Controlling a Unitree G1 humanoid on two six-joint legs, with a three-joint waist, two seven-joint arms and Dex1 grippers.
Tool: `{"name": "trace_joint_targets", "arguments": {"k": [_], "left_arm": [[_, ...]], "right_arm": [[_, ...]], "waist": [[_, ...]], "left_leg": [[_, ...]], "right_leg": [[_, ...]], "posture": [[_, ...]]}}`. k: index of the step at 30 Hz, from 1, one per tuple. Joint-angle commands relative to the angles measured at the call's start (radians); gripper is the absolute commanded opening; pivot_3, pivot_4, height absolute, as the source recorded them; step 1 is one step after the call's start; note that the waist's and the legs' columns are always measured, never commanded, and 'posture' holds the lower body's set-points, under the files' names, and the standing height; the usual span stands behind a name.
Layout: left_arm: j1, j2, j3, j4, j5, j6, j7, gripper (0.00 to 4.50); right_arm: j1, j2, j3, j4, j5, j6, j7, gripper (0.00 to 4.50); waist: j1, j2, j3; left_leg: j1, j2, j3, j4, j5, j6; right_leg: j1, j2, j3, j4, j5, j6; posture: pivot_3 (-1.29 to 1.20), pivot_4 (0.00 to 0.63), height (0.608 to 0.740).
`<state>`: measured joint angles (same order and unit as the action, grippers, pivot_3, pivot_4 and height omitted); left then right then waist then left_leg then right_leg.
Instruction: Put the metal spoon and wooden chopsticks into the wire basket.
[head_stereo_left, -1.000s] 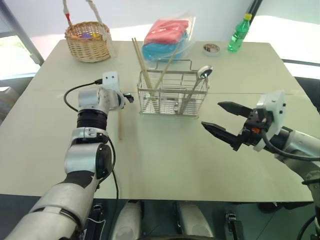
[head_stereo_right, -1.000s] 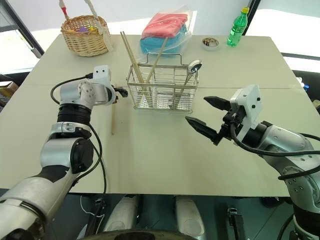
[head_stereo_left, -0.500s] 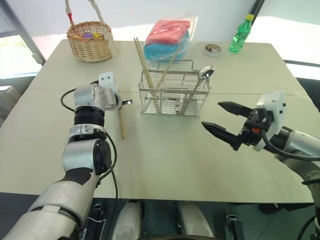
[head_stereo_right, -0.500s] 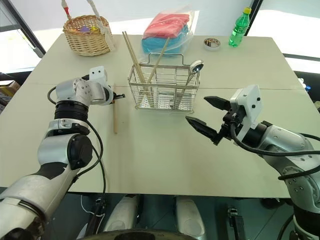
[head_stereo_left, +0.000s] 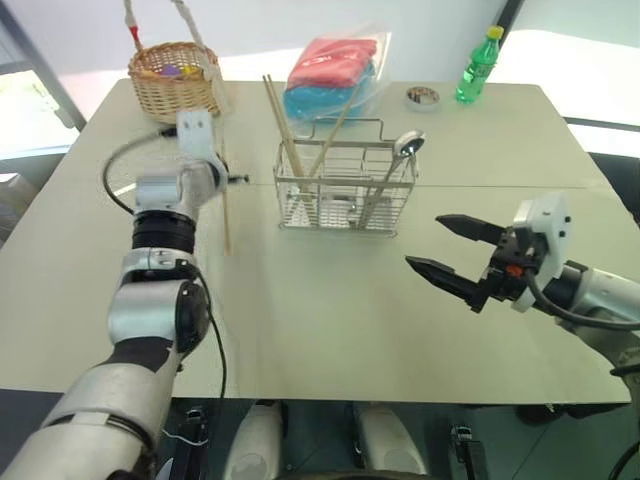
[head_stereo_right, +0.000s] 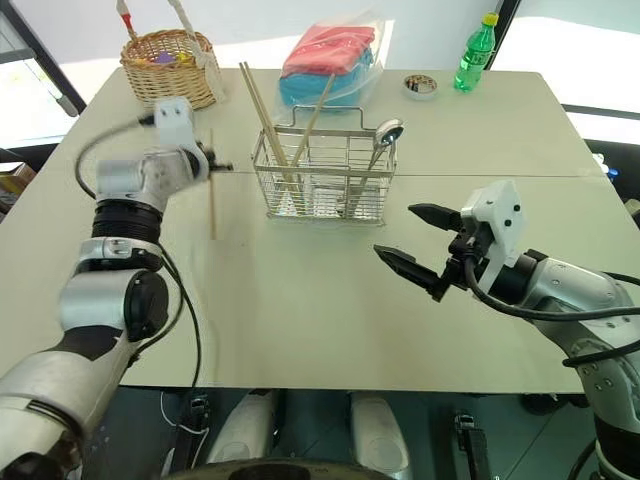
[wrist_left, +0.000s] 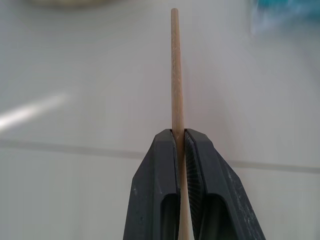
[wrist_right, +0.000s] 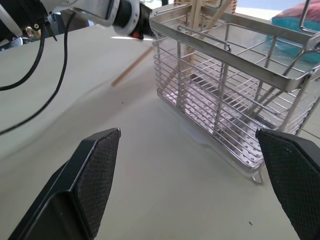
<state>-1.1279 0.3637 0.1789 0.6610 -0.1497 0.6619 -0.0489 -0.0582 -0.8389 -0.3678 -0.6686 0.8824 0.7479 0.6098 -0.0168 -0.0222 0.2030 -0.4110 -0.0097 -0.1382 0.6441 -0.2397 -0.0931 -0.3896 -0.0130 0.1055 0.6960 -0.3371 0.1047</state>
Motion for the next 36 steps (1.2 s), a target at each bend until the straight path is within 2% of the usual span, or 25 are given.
{"name": "trace_joint_targets", "arguments": {"k": [1,6,16,25,36], "left_arm": [[-0.023,0.016,0.017,-0.159,-0.034,-0.218,-0.111,0.03],[-0.06,-0.003,0.058,-0.285,-0.106,-0.398,-0.187,0.03],[-0.149,-0.071,0.026,-0.331,-0.159,-0.441,-0.249,0.03],[-0.023,-0.178,-0.083,-0.377,-0.123,-0.506,-0.315,0.03],[0.109,-0.23,-0.113,-0.446,-0.12,-0.47,-0.302,0.03]], "right_arm": [[-0.005,-0.022,-0.04,-0.019,0.003,-0.017,0.016,4.5],[-0.013,-0.032,-0.047,-0.01,0.008,-0.008,0.02,4.5],[0.018,-0.015,-0.056,-0.039,0.005,-0.01,-0.01,4.5],[0.032,-0.026,-0.081,-0.054,0.001,-0.011,-0.031,4.5],[0.029,-0.029,-0.087,-0.058,0.018,-0.003,-0.052,4.5]], "waist": [[0.003,0.0,0.0],[0.006,0.0,0.0],[0.002,0.0,0.0],[0.001,0.0,0.0],[0.003,0.0,0.0]], "left_leg": [[0.0,0.0,0.0,0.0,0.0,0.0],[0.0,0.0,0.0,0.001,0.0,0.0],[-0.001,-0.001,0.0,0.001,0.0,0.001],[0.0,-0.001,0.0,0.002,-0.001,0.001],[0.0,0.0,0.0,0.002,-0.001,0.001]], "right_leg": [[0.0,0.0,0.0,-0.001,0.0,0.0],[0.002,-0.001,0.0,-0.003,0.0,0.001],[0.003,0.0,0.0,-0.004,0.001,0.001],[0.003,0.0,0.0,-0.004,0.001,0.001],[0.003,0.001,0.0,-0.004,0.001,0.001]], "posture": [[0.0,0.15,0.74],[0.0,0.15,0.74],[0.0,0.15,0.74],[0.0,0.15,0.74],[0.0,0.15,0.74]]}}
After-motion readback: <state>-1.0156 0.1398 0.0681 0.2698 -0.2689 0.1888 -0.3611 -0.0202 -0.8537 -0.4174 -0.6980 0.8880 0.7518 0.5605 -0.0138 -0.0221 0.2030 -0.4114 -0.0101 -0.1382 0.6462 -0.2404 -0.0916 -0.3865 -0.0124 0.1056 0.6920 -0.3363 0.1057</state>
